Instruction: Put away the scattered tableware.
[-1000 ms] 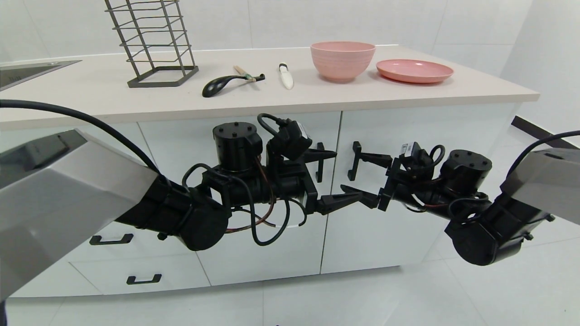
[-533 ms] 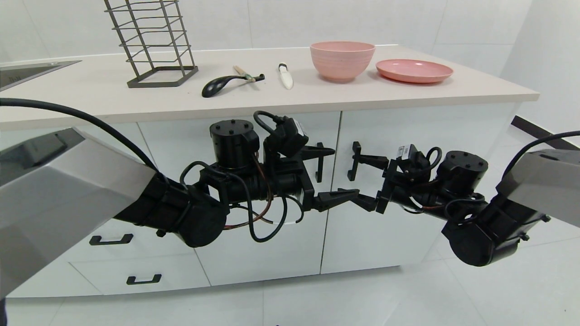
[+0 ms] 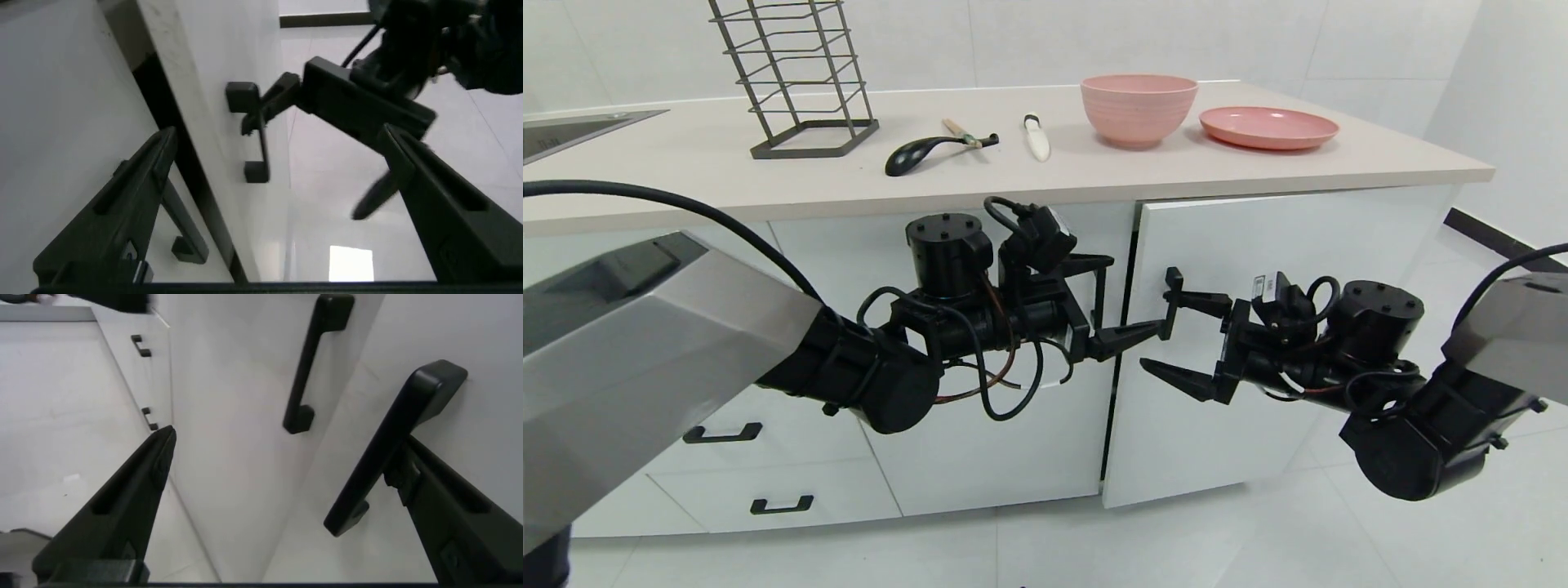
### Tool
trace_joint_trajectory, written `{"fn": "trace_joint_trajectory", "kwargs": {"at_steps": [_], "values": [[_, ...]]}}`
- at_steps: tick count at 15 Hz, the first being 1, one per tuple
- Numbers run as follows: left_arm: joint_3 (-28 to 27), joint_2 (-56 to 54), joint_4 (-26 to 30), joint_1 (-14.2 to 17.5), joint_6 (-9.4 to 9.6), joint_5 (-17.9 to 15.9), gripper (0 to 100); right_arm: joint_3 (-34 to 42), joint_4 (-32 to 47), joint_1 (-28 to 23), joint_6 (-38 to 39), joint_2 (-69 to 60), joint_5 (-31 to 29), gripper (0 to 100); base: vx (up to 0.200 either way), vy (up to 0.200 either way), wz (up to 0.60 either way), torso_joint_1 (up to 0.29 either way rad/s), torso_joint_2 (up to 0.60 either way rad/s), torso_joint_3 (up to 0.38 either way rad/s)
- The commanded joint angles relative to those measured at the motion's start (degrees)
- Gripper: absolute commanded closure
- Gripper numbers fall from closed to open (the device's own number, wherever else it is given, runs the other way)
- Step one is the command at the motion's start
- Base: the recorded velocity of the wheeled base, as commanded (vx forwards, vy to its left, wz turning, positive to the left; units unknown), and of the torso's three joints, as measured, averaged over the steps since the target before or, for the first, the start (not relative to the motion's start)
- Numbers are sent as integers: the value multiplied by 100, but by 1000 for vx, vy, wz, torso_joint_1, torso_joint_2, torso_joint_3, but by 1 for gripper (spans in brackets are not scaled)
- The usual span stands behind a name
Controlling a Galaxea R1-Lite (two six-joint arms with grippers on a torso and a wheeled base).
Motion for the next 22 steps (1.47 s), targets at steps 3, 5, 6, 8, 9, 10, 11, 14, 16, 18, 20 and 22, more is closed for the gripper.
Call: {"fn": "trace_joint_trajectory", "kwargs": {"at_steps": [3,5,6,8,9,10,11,14,16,18,20,22], "values": [[-349,267,-2,-137,-1,8,0,729,25,-2,-74,-632,180,0,0,0,0,0,0,0],[-516,337,-2,-252,-80,34,0,1169,25,7,-162,-931,294,0,0,0,0,0,0,0],[-613,363,-2,-313,-107,131,0,1353,34,7,-170,-1071,303,0,0,0,0,0,0,0],[-859,478,-11,-463,-203,289,0,1687,43,33,-197,-1326,382,0,0,0,0,0,0,0],[-964,504,-11,-568,-265,298,0,1819,43,42,-197,-1414,382,0,0,0,0,0,0,0],[-1034,522,-11,-656,-318,298,0,1925,52,42,-206,-1458,382,0,0,0,0,0,0,0],[-1043,557,-107,-893,-353,289,0,1969,52,7,-206,-1467,382,0,0,0,0,0,0,0],[-1052,636,-415,-1394,-573,298,0,1925,52,-143,-214,-1432,382,0,0,0,0,0,0,0],[-1052,662,-450,-1464,-669,298,0,1846,52,-327,-258,-1318,373,0,0,0,0,0,0,0],[-1052,662,-450,-1456,-678,298,0,1635,52,-626,-267,-1159,373,0,0,0,0,0,0,0],[-1061,662,-450,-1456,-678,298,0,1547,52,-819,-267,-966,373,0,0,0,0,0,0,0],[-1078,689,-450,-1456,-678,298,0,1556,52,-960,-267,-764,373,0,0,0,0,0,0,0]]}}
